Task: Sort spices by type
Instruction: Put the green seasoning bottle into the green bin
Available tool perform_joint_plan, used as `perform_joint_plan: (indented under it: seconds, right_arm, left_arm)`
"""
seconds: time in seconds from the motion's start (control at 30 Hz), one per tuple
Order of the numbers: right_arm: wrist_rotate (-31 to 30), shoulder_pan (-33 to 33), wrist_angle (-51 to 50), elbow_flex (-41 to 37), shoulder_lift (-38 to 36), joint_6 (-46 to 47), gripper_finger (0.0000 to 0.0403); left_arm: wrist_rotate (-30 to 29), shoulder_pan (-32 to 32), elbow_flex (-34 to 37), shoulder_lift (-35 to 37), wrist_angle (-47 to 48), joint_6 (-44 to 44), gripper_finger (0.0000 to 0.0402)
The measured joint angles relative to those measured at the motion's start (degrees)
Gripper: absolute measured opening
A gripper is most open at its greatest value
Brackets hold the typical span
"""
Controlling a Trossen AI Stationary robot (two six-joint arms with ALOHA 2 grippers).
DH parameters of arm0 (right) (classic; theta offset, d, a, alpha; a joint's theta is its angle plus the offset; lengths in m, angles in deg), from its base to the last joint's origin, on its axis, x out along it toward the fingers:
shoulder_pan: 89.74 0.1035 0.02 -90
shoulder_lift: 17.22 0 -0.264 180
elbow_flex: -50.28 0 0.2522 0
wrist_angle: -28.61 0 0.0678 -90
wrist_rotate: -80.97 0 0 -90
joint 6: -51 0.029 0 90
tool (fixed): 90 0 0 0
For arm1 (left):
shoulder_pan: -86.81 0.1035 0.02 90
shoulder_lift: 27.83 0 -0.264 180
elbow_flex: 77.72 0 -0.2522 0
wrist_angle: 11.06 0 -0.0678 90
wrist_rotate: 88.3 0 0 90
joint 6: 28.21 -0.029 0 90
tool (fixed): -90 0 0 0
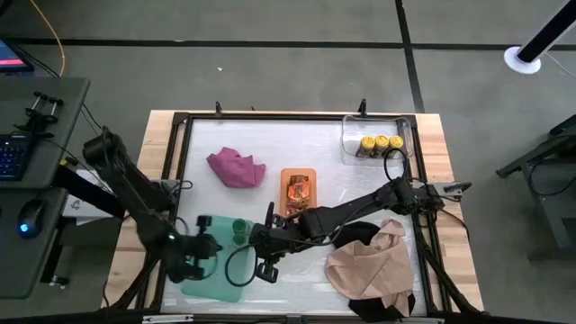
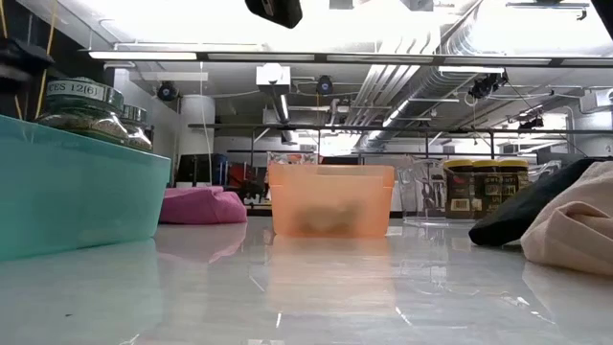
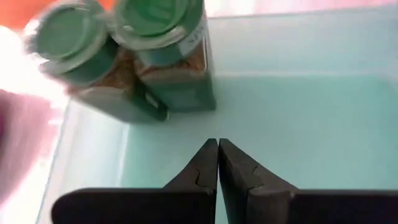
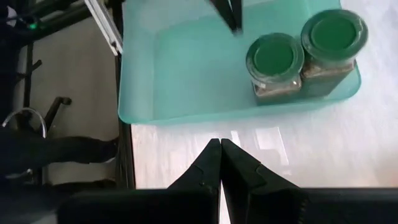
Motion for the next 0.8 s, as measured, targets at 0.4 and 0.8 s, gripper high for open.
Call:
perform_joint_plan:
  seconds: [0.4,0.8]
  right_arm:
    - [-0.8,0.9,-15.9,0.0,-0.6,0.8,0.0]
    - [-0.8,4.6,-22.1,-0.1,-0.6,6.1,0.0]
  left_arm:
    - [-2.4,-19.3,0.0,18.2,24.1,33.9,0.0]
    - [16.4,-23.7,0.0,10.7,18.8,46.2,0.0]
